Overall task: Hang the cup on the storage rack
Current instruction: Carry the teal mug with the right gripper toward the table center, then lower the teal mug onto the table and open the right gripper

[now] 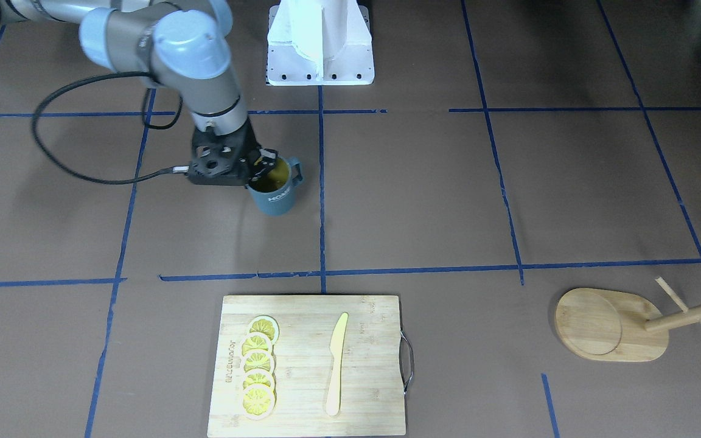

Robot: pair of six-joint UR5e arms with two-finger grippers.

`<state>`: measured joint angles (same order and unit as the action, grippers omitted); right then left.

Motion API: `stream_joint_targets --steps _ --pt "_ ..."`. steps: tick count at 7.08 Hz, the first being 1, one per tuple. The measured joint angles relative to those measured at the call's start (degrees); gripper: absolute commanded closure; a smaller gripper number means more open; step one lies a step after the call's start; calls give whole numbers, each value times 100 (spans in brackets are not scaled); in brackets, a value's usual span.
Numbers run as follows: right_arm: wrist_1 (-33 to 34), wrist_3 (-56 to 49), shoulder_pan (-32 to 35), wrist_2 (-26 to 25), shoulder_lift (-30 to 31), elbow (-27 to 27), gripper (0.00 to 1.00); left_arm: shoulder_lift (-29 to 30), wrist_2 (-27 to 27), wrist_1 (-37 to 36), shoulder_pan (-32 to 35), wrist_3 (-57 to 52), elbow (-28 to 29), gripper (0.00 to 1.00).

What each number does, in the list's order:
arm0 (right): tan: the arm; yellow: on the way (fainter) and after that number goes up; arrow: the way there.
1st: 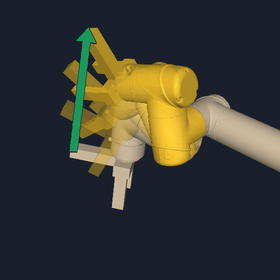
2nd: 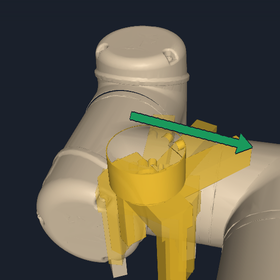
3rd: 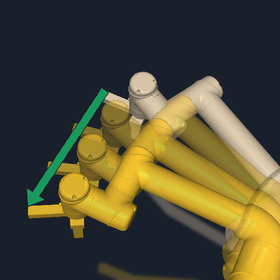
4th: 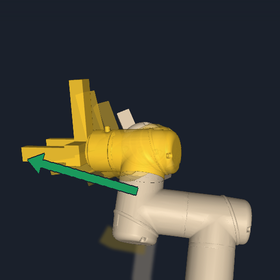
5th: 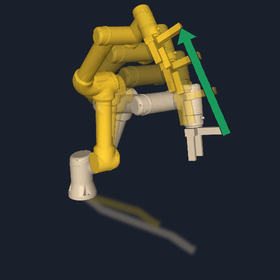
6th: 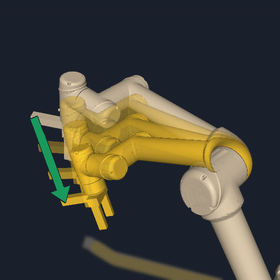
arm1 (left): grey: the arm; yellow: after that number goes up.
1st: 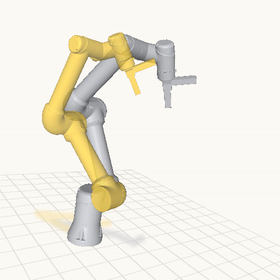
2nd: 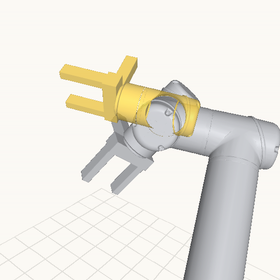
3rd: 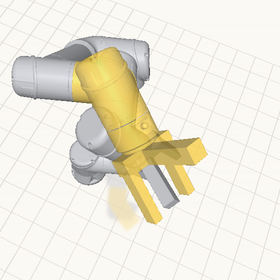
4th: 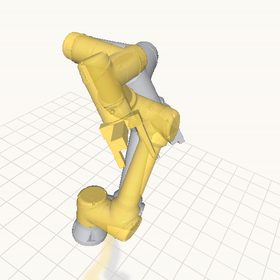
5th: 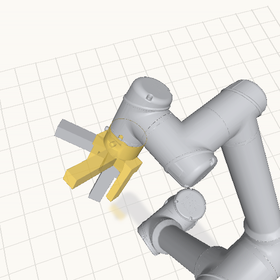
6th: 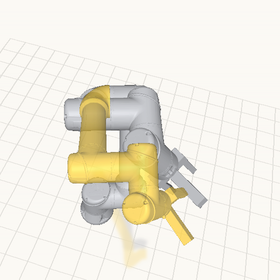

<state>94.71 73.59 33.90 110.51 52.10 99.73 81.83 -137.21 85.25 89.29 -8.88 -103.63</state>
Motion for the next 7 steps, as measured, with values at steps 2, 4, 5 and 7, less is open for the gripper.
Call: stream_joint_targets --steps 2,4,5,7 --pt "56 647 -325 -278 -786 -718 100 0 1 0 -3 0 18 0" --pt "44 815 -542 -513 -1055 -1054 100 6 -1 0 -7 0 20 0" --pt "31 801 -582 -535 -1005 -1066 100 7 -5 0 -7 0 12 0" --pt "16 772 -600 -513 -923 -1069 55 15 -7 0 -8 0 3 0"
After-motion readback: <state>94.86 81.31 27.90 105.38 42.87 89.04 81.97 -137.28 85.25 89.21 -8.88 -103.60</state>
